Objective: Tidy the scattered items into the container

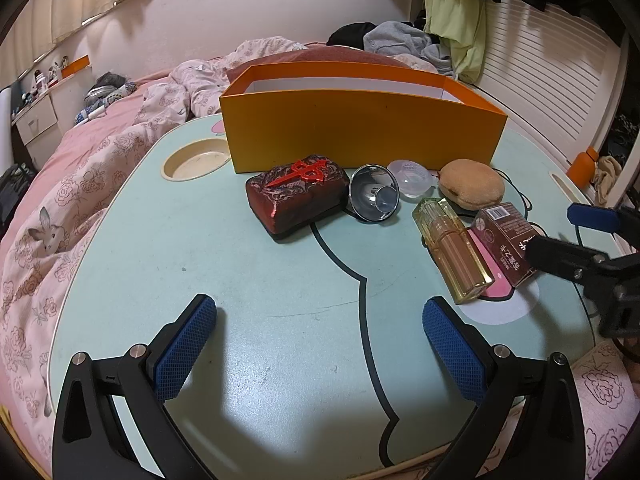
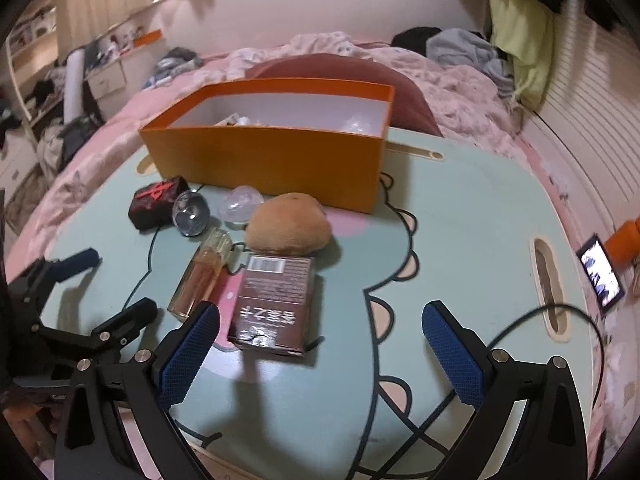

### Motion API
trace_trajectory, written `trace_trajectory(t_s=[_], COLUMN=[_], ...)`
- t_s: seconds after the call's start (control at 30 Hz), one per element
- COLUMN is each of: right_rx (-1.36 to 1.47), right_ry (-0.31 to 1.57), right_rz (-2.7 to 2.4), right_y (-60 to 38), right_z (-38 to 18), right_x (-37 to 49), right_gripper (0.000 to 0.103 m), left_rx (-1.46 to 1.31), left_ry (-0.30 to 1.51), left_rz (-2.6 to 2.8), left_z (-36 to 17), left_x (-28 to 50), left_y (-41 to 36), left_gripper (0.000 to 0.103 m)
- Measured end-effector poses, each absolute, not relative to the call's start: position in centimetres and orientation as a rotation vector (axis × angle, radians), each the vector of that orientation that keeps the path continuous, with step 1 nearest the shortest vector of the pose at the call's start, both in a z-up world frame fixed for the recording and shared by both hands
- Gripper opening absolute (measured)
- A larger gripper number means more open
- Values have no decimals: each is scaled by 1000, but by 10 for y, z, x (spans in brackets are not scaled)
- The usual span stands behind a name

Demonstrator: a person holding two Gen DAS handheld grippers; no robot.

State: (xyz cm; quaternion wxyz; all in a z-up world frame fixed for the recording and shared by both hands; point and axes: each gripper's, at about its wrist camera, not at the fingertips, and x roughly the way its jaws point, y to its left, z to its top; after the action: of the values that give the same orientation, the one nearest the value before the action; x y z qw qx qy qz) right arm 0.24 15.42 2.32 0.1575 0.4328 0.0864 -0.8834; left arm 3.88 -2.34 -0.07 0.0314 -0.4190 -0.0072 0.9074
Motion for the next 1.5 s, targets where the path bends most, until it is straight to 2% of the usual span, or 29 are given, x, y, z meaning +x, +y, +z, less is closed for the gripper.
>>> trace_trajectory(t_s=[0.03,0.1,0.17,0.27,0.47,0.53,0.67,0.73,0.8,0.83,0.9,1.0,1.1,1.3,1.5], right_rx=[1246,1286,1302,1289,1275,1269,1259,1256,1252,1251,1250,1247,1246,1244,1187], right_ry=[279,331,319,267,30,12,-18,-46,-73,-84,-92,-97,-102,-100,-94], right_rz=[-2512,-2484,-2465,-2473,-2555,-2571,-2591,-2589,-2585,-2584,-2584,-2581,-2578,-2578,-2595], right_y=[149,140,140,147,185,189,191,194,198,199,200,201,201,201,201], right_z=[21,14,9,10,11,11,12,12,12,12,12,12,12,12,20], right_x=[2,-1,-3,-2,-2,-1,0,0,0,0,0,1,1,2,7], right_gripper=[91,69,62,39,39,39,39,39,39,39,40,40,40,40,39], left_rx=[-1291,-1291,-1291,-1291,-1285,-1243,-1109,-1134,-1218,-1266,-1314,-1347,-1344,-1245,-1123], left_ry=[-22,-22,-21,-24,-43,-91,-136,-100,-5,26,37,34,12,-96,-126], left_rz=[2795,2795,2796,2795,2784,2766,2671,2610,2580,2563,2550,2562,2581,2579,2617], left_z=[-1,-1,-1,-1,1,10,39,42,34,28,19,14,13,19,44], left_x=[39,39,39,38,39,44,55,47,31,21,10,-4,-5,8,26], left_y=[-23,-24,-24,-25,-25,-25,-7,11,30,38,45,46,41,24,7], left_gripper=[103,103,103,103,103,95,91,62,45,38,31,30,19,18,18])
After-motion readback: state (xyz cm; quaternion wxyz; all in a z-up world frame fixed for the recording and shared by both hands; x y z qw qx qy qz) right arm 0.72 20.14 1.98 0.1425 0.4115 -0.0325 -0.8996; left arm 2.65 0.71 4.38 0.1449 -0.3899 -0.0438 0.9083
